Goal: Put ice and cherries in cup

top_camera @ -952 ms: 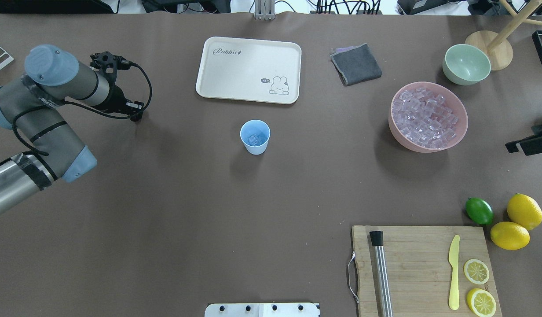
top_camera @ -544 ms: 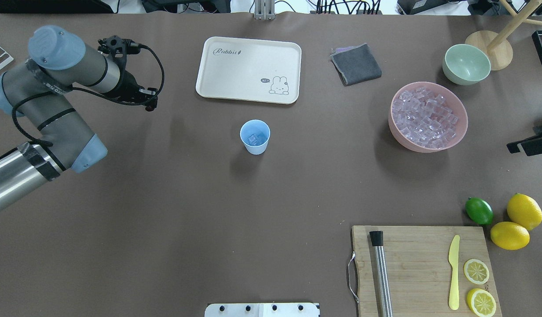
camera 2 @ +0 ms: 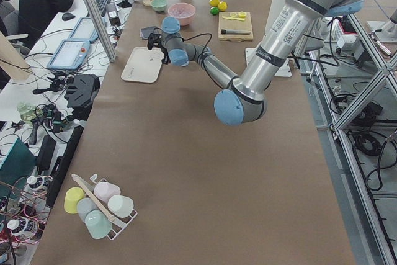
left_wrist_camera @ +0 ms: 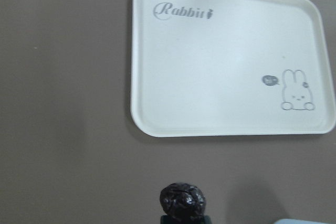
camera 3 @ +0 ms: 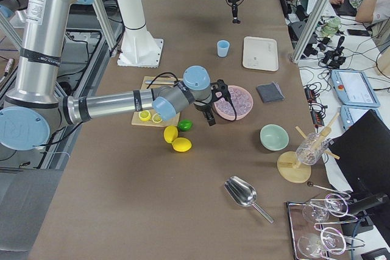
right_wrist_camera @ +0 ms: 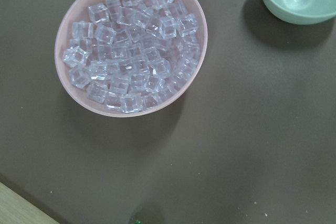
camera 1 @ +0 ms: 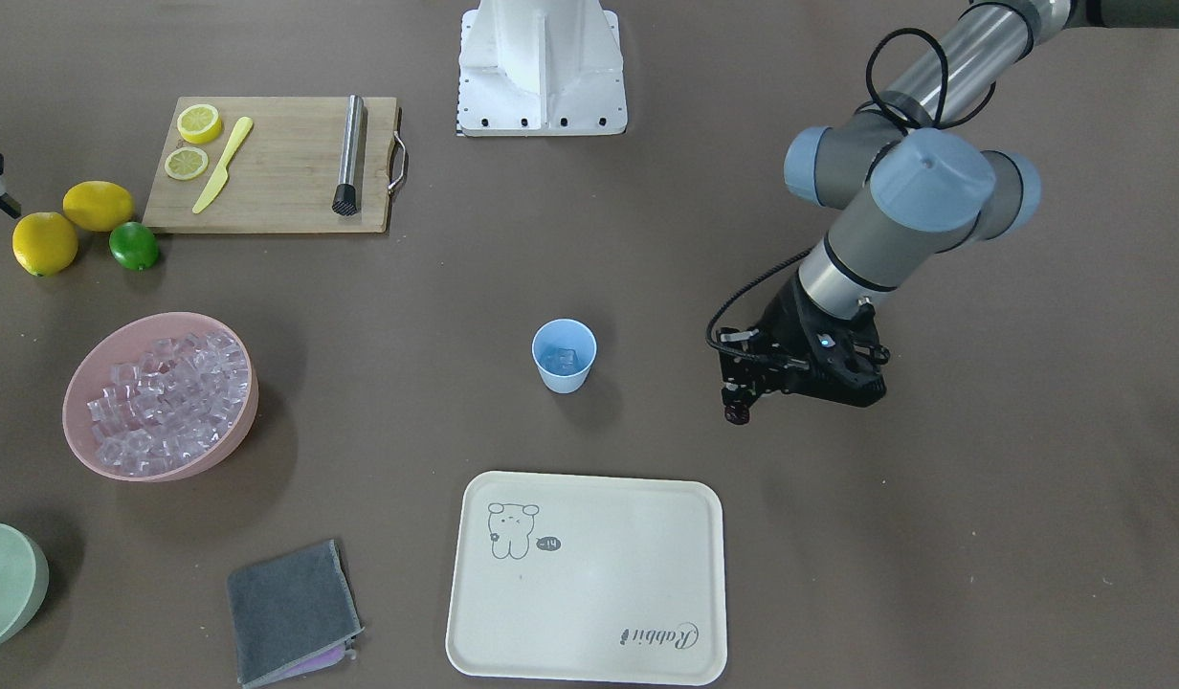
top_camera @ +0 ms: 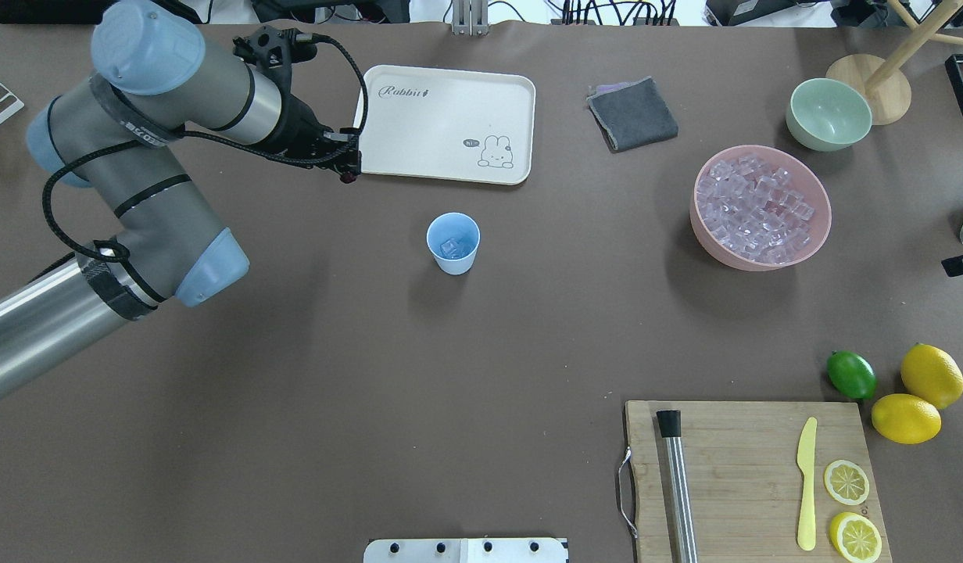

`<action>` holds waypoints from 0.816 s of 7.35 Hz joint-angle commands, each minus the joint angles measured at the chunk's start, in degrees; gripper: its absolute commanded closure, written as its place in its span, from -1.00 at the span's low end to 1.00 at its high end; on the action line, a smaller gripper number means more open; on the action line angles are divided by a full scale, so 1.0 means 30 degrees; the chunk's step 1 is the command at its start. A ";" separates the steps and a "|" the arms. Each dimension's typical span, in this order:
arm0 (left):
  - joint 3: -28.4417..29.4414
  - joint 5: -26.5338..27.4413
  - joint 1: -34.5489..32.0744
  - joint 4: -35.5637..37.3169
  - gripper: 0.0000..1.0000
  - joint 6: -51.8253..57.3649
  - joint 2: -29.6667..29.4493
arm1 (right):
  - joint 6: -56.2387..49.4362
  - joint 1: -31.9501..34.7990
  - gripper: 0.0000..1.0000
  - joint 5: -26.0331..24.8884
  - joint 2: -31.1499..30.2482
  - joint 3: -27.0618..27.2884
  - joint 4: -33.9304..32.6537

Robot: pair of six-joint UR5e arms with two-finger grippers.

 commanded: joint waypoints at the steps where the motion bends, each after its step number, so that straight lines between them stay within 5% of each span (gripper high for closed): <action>1: -0.0175 0.0056 0.0849 0.1060 1.00 -0.1889 -0.1280 | -0.0764 0.0493 -0.98 -0.0503 0.0317 -0.0243 -0.2779; 4: -0.0323 0.1829 0.2628 0.1978 1.00 -0.2044 -0.2077 | -0.3896 0.1928 -0.98 -0.1847 0.2597 -0.0039 -0.8488; 6: -0.0410 0.3366 0.3898 0.1920 1.00 -0.2073 -0.1785 | -0.3963 0.1988 -0.98 -0.2356 0.2925 0.0078 -0.9118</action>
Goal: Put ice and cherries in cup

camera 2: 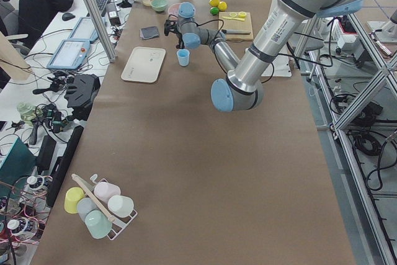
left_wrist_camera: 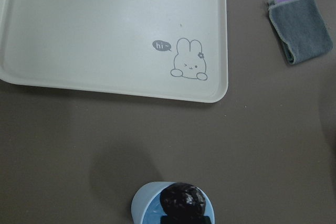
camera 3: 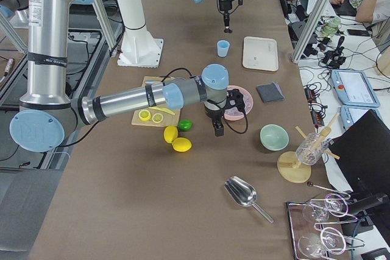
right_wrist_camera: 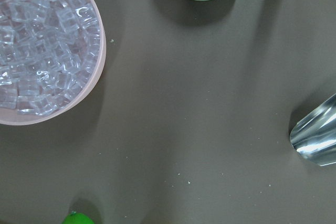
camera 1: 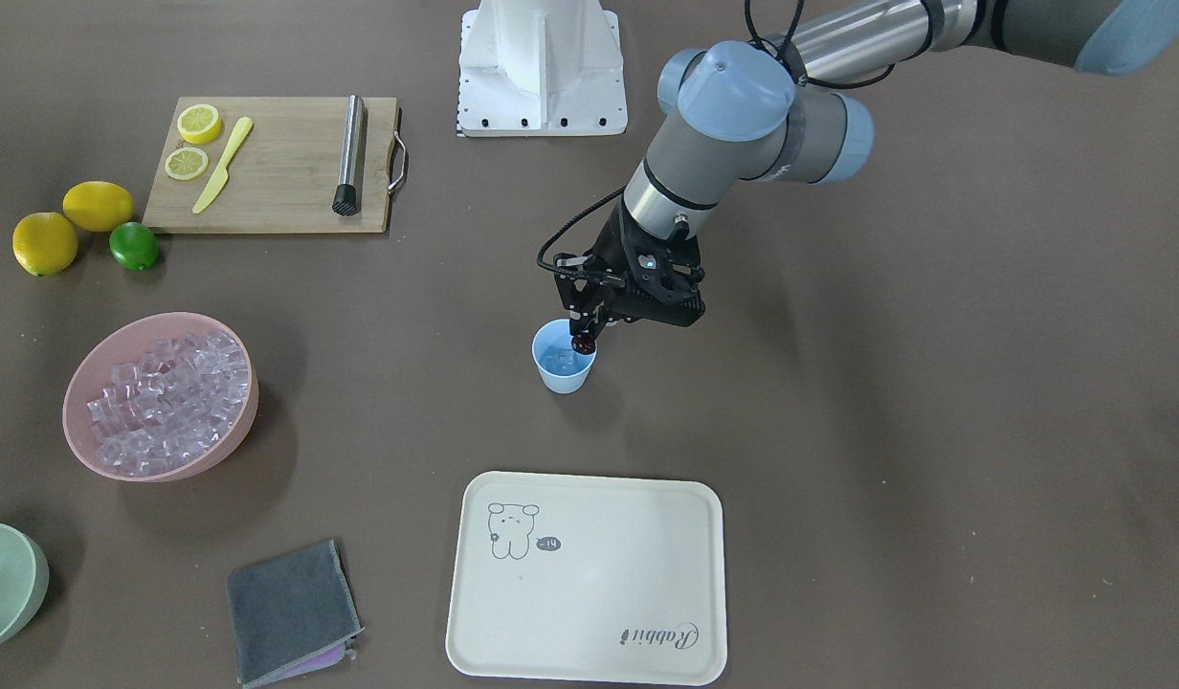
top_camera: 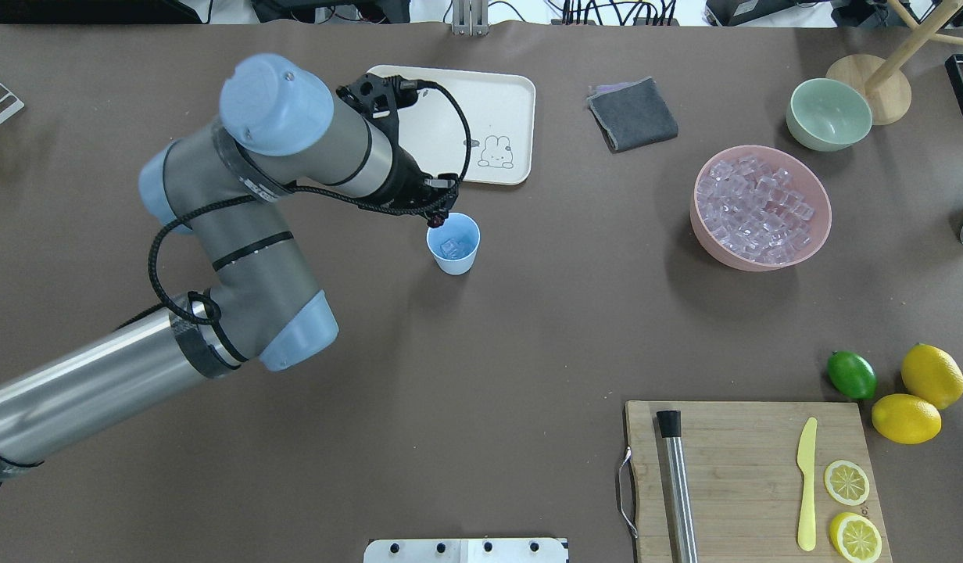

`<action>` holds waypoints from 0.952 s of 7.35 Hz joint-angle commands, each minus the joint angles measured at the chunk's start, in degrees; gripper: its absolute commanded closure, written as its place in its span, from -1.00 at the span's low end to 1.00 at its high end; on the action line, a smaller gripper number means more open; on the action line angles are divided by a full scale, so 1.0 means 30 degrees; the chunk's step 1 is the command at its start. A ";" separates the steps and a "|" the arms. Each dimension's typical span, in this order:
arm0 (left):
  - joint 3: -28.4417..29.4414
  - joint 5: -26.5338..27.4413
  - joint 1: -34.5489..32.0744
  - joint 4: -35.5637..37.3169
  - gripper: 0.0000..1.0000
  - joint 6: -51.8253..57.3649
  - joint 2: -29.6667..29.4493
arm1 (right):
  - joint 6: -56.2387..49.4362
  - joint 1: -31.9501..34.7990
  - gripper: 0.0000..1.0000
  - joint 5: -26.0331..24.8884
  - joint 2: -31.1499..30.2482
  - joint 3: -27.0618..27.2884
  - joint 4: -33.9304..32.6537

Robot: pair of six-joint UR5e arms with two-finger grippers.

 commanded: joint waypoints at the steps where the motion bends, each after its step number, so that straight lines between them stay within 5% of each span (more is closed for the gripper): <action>1: 0.0037 0.0734 0.0839 -0.0008 1.00 -0.0022 0.0174 | -0.0209 0.0243 -0.99 -0.0331 0.0234 0.0047 -0.0517; 3: 0.0184 0.0734 0.0958 0.0021 1.00 0.0008 0.0001 | -0.1317 0.0420 -0.99 -0.0447 0.0119 -0.0011 -0.0458; 7: 0.0594 0.0734 0.0929 -0.0008 -0.55 0.0124 -0.0089 | -0.2933 0.1557 -0.99 -0.0390 -0.0263 -0.0130 -0.0457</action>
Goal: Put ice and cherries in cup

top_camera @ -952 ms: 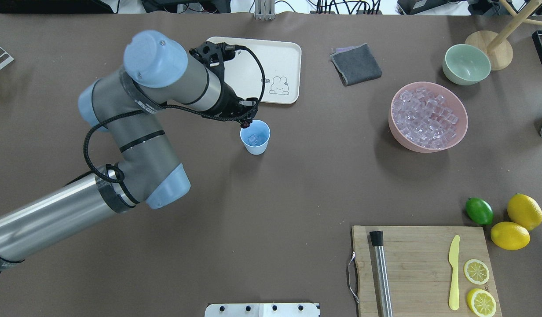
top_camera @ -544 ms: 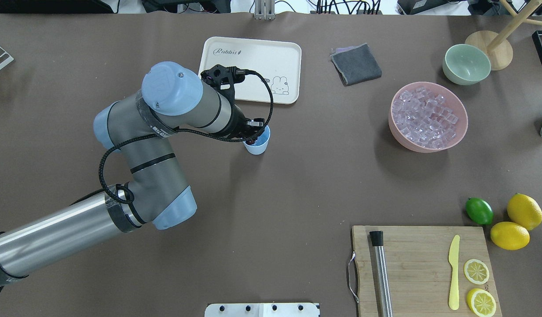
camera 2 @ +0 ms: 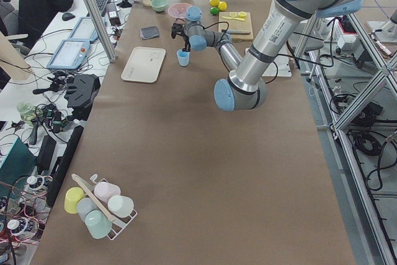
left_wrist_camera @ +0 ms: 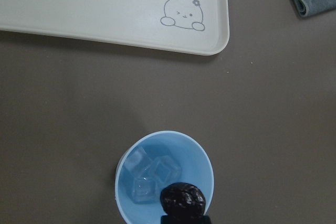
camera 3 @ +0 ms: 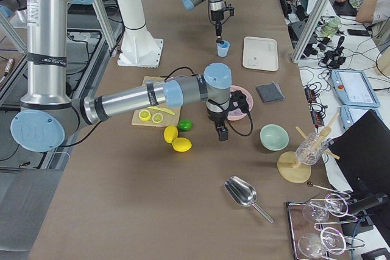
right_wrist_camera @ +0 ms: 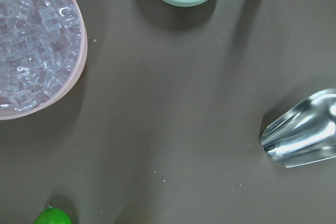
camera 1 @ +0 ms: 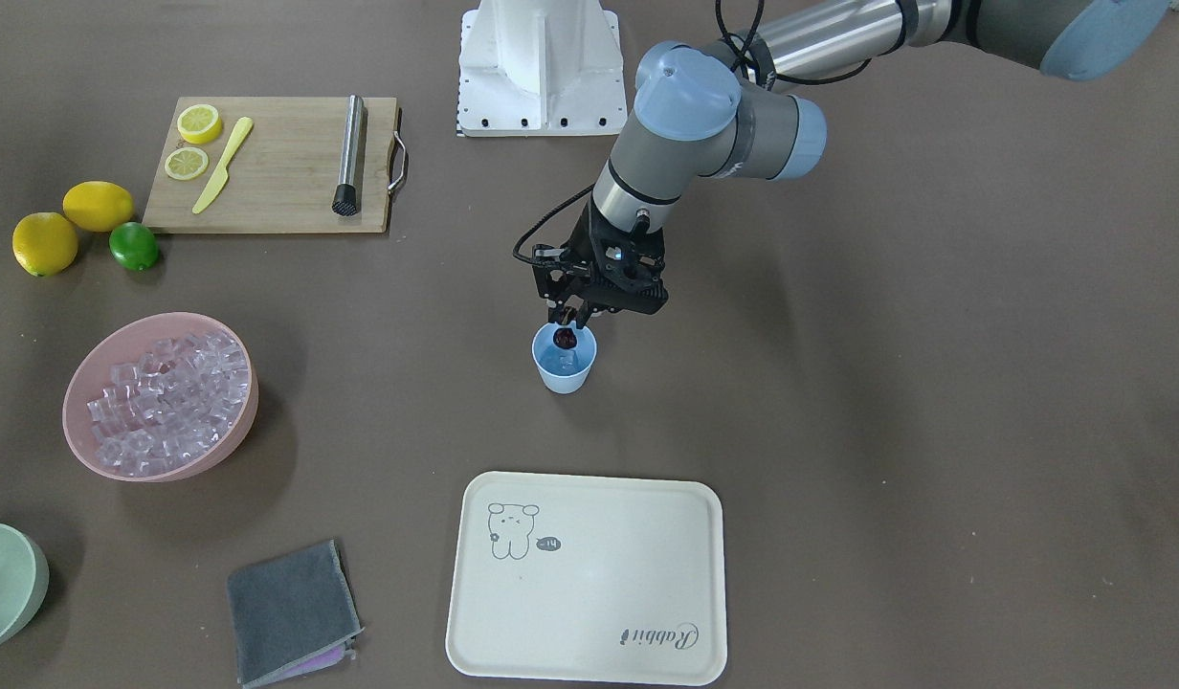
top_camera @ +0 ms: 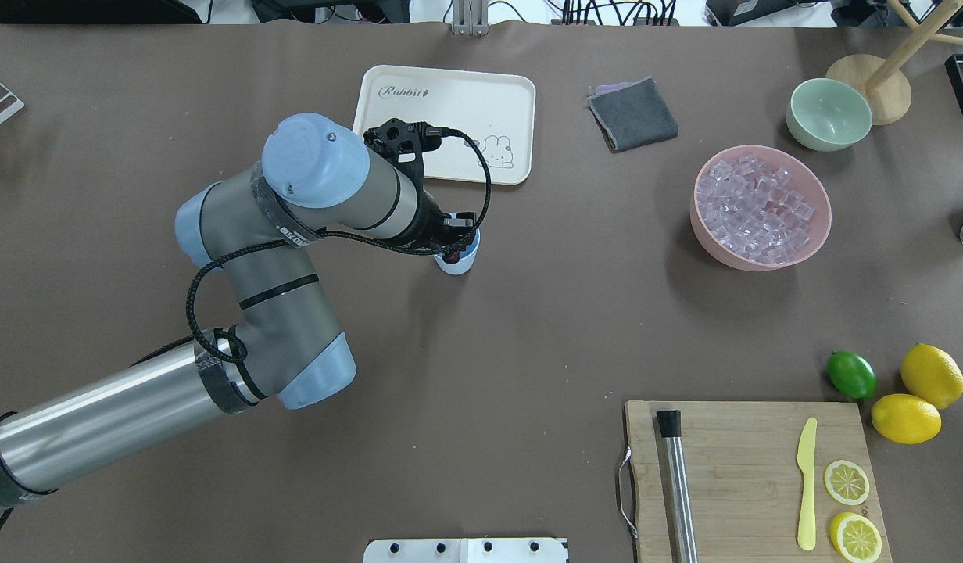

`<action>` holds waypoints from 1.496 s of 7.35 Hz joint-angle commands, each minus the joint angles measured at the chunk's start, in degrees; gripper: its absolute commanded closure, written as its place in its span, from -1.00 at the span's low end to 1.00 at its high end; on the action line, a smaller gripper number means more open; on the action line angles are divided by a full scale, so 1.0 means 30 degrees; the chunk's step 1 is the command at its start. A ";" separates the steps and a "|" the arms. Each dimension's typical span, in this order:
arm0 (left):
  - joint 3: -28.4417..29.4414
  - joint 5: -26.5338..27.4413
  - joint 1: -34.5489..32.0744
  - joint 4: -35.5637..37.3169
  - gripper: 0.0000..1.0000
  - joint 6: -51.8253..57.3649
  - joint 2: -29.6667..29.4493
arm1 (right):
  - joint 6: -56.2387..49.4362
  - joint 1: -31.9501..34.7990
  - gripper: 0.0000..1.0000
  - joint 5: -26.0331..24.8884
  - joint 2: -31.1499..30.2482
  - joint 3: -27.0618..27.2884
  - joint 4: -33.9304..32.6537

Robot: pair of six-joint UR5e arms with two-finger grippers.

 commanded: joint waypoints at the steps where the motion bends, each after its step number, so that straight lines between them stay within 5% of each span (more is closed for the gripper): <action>1: 0.0129 0.0003 -0.0054 -0.0039 -0.90 0.0046 -0.0043 | -0.0427 0.0501 -0.99 -0.0048 -0.0106 -0.0058 -0.0032; 3: -0.0278 -0.0549 -0.1771 0.0047 -0.93 0.0134 0.0247 | -0.0398 0.0502 -0.99 -0.0020 -0.0106 0.0117 -0.0061; 6: -0.2732 -0.5605 -0.7475 0.1241 -0.93 0.4105 0.5034 | -0.0340 0.0501 -0.99 0.0156 -0.0194 -0.0059 0.0086; 8: -0.2539 -0.7838 -1.2217 0.2939 -0.94 1.0906 0.7823 | -0.0135 0.0501 -0.99 0.0243 -0.0195 -0.0147 0.0115; 11: -0.0204 -0.7937 -1.9575 1.1425 -0.95 2.6399 0.8337 | -0.0105 0.0501 -0.99 0.0186 0.0009 -0.0205 0.0085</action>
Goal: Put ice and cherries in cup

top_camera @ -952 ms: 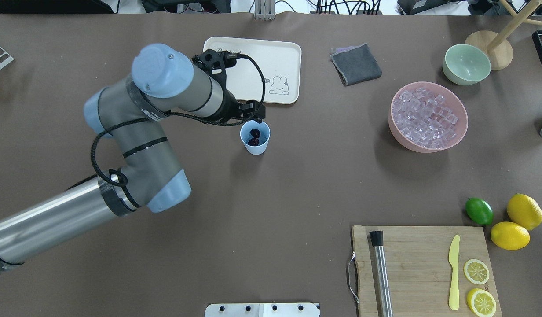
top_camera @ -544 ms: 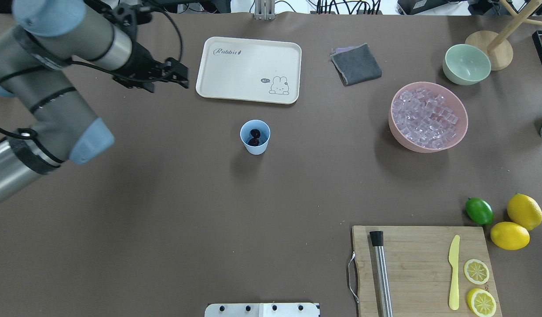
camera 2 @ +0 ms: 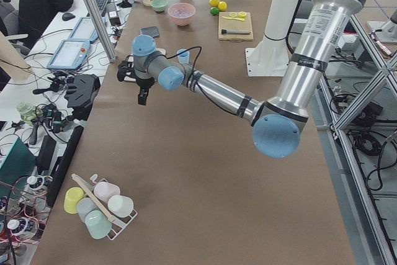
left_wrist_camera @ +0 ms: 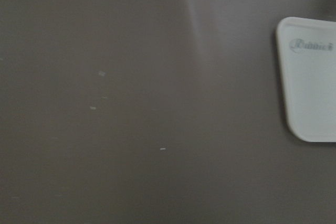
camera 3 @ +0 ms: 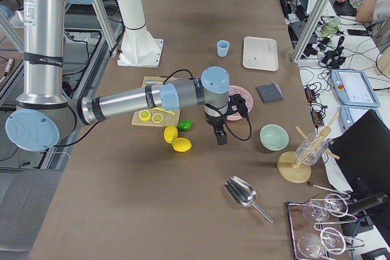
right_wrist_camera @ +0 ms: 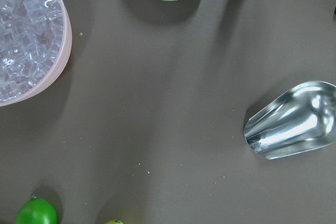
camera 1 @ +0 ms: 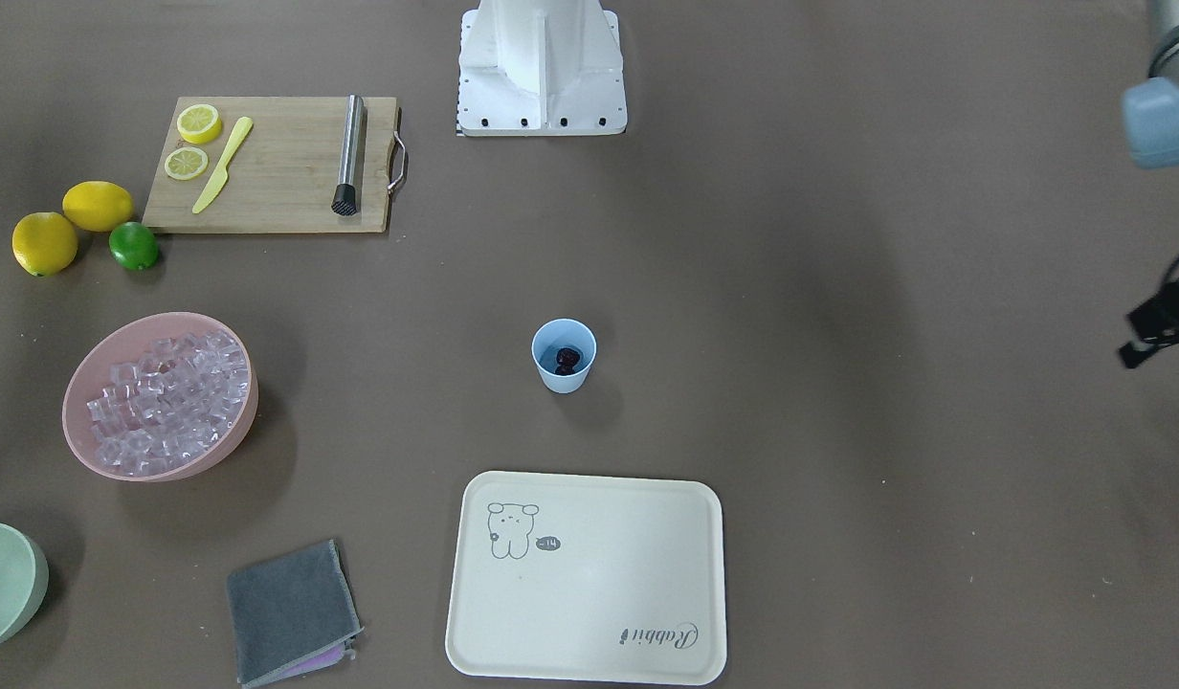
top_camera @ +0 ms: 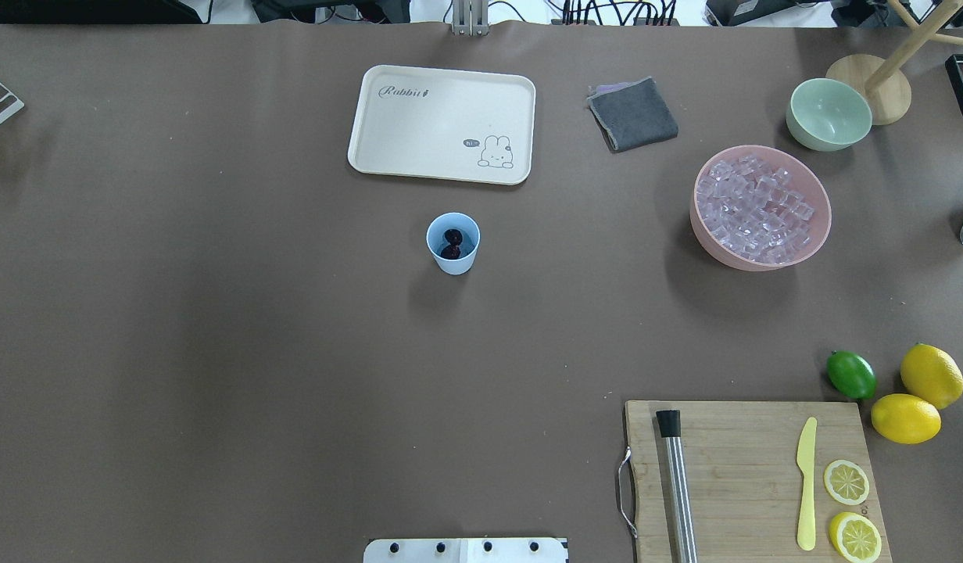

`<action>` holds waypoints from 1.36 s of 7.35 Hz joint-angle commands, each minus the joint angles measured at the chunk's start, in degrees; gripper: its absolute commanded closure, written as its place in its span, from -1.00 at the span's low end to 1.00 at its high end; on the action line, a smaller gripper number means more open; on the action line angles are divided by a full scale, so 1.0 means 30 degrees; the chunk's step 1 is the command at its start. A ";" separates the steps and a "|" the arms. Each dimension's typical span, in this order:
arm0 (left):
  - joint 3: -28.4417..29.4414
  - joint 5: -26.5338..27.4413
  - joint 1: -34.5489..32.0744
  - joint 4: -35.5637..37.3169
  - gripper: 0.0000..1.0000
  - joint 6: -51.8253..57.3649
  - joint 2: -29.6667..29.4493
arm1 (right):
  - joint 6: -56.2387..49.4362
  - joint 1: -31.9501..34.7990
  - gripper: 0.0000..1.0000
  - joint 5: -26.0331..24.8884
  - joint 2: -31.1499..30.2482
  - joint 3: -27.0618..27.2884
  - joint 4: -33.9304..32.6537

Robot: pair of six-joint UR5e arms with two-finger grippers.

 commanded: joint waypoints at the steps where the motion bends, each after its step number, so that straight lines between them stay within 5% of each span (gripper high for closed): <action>1: 0.1600 -0.0133 -0.4259 0.3361 -0.95 0.7128 0.0422 | -0.0012 -0.0001 -0.99 -0.0177 0.0111 -0.0078 -0.0004; 3: 0.1020 -0.0251 -0.4389 0.1675 -0.95 0.6792 0.3492 | -0.0013 -0.0001 -0.99 -0.0034 0.0343 -0.0807 -0.0004; 7: -0.1695 -0.0046 -0.4154 -0.0611 -0.95 0.5204 0.4431 | -0.0013 0.0202 -0.99 0.0142 0.0521 -0.1048 0.0026; 10: -0.0973 0.0305 -0.3803 -0.1765 -0.95 0.5262 0.5053 | 0.0016 0.0234 -0.99 0.0056 0.0521 -0.1132 0.0026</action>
